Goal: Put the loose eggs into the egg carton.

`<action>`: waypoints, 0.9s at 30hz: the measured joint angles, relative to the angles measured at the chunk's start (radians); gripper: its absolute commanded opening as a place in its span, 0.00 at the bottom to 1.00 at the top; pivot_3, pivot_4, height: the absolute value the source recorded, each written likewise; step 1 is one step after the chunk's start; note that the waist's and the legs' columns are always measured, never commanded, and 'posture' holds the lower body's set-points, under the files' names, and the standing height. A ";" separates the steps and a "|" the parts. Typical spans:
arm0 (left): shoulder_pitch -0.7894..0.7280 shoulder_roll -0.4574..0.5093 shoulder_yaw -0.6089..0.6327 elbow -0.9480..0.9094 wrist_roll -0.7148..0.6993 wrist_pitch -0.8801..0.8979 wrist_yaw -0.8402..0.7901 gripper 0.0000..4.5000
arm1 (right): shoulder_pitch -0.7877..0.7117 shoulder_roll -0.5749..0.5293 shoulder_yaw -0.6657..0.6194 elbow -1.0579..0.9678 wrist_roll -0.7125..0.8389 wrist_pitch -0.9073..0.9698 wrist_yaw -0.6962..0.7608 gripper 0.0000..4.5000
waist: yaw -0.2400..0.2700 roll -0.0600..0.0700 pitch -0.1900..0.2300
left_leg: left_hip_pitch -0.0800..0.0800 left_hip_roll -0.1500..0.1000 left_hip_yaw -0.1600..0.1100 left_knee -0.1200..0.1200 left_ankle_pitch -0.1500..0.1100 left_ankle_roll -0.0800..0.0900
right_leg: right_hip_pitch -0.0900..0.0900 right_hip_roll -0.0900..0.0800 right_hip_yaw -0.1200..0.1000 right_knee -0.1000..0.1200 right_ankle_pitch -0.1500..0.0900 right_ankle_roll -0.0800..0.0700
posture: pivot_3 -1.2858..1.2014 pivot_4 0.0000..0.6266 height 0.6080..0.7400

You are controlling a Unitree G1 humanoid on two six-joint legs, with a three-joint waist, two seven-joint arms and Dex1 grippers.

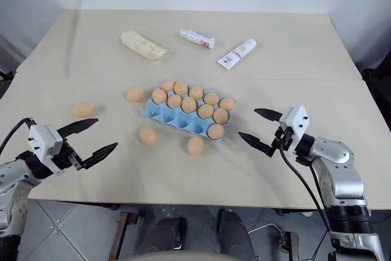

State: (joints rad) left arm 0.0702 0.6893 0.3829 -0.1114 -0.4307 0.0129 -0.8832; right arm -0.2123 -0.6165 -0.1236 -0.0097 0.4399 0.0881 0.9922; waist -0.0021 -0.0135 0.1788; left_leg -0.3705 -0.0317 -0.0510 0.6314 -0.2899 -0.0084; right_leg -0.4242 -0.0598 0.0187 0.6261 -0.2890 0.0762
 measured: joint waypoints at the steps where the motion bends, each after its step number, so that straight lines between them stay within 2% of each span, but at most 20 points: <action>1: 0.000 0.000 0.000 0.000 0.000 0.000 0.002 1.00 | 0.000 0.000 0.000 0.000 -0.001 0.000 0.000 1.00 | 0.000 0.000 0.000 | 0.000 0.000 0.000 0.000 0.000 0.000 | 0.000 0.000 0.000 0.000 0.000 0.000 | 0.52 0.24 1.00; 8: -0.004 0.008 -0.021 0.000 -0.003 0.019 -0.048 1.00 | -0.029 0.012 0.031 -0.053 0.011 0.061 -0.001 1.00 | -0.003 0.000 0.000 | 0.000 0.000 0.000 0.000 0.000 0.000 | 0.000 0.000 0.000 0.001 0.000 0.000 | 0.52 0.24 1.00; 16: 0.052 0.044 -0.032 0.013 -0.028 -0.050 -0.234 1.00 | -0.121 0.055 0.287 -0.257 -0.006 0.290 -0.016 1.00 | -0.002 0.000 0.000 | -0.001 0.001 0.000 0.000 0.000 0.000 | -0.001 0.000 0.000 -0.001 0.000 -0.001 | 0.52 0.24 1.00; 21: 0.060 0.053 -0.040 0.017 -0.022 -0.089 -0.277 1.00 | -0.150 0.077 0.404 -0.258 -0.069 0.336 -0.025 1.00 | 0.002 0.000 0.000 | -0.001 0.001 0.000 0.000 -0.001 0.000 | -0.001 -0.001 0.000 -0.001 0.000 -0.001 | 0.52 0.24 1.00; 27: 0.070 0.054 -0.041 0.019 -0.015 -0.092 -0.274 1.00 | -0.201 0.136 0.444 -0.155 -0.166 0.302 -0.065 1.00 | -0.005 0.000 0.000 | -0.001 0.001 0.000 0.000 -0.001 0.000 | -0.002 0.000 0.000 0.000 -0.001 -0.001 | 0.52 0.24 1.00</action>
State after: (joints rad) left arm 0.1400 0.7430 0.3414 -0.0922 -0.4454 -0.0786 -1.1567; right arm -0.4131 -0.4808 0.3203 -0.1652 0.2736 0.3902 0.9271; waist -0.0075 -0.0137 0.1786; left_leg -0.3714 -0.0310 -0.0508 0.6310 -0.2906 -0.0082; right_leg -0.4260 -0.0600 0.0185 0.6260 -0.2895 0.0751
